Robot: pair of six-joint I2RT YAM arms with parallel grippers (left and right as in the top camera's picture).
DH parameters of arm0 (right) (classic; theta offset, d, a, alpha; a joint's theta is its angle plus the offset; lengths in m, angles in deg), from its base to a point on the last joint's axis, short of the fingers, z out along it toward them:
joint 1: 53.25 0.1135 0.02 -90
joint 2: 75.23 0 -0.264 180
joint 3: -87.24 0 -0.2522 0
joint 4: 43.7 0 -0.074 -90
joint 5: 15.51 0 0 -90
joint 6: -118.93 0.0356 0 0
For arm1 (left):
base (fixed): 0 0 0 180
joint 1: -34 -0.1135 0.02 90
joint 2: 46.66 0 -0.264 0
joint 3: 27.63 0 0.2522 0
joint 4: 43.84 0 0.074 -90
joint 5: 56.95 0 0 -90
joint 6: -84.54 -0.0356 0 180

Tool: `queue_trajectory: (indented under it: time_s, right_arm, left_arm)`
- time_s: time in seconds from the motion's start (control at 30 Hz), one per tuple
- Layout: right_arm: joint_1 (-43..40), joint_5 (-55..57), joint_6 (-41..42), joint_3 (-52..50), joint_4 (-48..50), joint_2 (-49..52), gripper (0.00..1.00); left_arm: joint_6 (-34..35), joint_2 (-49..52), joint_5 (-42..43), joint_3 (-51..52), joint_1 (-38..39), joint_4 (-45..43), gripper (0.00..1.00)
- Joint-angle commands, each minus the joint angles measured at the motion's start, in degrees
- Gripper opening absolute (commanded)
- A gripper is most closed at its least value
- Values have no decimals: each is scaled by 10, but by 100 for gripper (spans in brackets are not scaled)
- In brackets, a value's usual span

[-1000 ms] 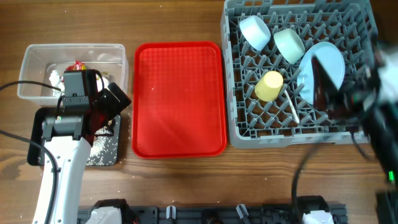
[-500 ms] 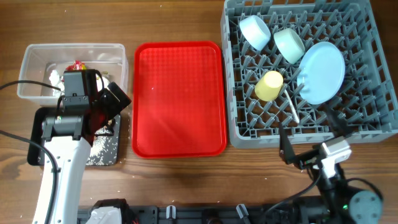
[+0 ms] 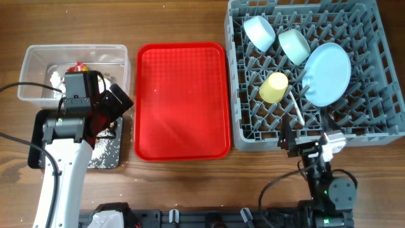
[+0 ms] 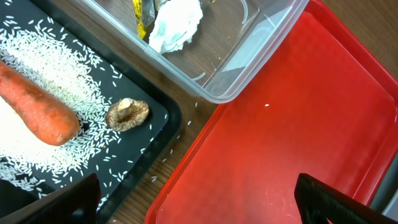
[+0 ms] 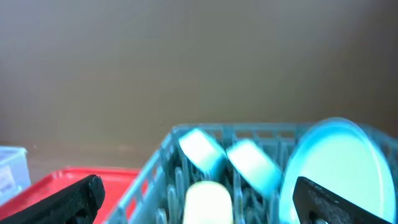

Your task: Sort waste into correct bins and load items into the dishwasher rack

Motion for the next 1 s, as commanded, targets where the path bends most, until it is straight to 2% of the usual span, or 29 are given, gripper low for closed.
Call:
queue_trajectory:
  time_s: [0.0,0.17,0.97]
  right_arm:
    - [1,55,23,-1,-38,-8,100]
    - [1,65,22,-1,-91,-8,100]
    - [1,63,31,-1,-90,-8,100]
  left_arm:
    - [5,-7,-10,-11,-3,-1,100]
    - [5,-7,-10,-11,-3,-1,100]
    - [5,-7,-10,-11,-3,-1,100]
